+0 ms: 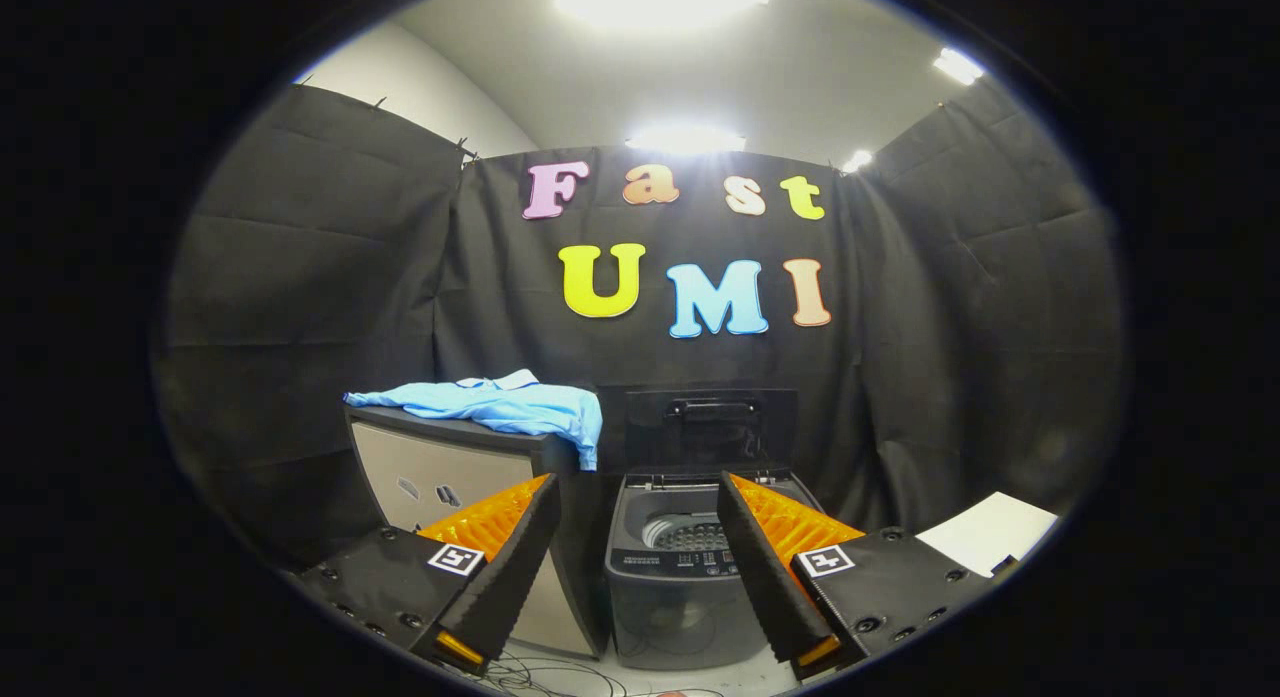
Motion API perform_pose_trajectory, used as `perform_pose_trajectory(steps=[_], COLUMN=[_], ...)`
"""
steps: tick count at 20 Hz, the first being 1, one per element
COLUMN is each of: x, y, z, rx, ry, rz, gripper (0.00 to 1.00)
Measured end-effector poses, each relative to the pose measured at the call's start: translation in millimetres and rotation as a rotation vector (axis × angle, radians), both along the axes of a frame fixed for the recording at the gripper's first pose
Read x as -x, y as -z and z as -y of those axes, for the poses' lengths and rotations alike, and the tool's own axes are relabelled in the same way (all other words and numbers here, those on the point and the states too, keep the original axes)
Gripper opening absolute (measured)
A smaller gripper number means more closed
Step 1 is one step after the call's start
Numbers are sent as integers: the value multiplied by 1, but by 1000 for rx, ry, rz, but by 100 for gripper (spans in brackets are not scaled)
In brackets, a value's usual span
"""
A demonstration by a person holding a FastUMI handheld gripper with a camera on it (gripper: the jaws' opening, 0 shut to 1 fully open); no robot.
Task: Put the clothes into the washing machine and then close the washing machine lid.
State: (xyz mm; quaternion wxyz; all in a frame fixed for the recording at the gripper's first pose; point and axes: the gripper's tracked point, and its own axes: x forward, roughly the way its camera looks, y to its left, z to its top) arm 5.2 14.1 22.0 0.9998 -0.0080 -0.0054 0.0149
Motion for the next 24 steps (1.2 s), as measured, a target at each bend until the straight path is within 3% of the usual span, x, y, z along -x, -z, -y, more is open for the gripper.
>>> perform_pose_trajectory(steps=[24], x=[-127], y=[-95], z=[-76], rx=[-36], ry=[-206], rz=[5], gripper=[98])
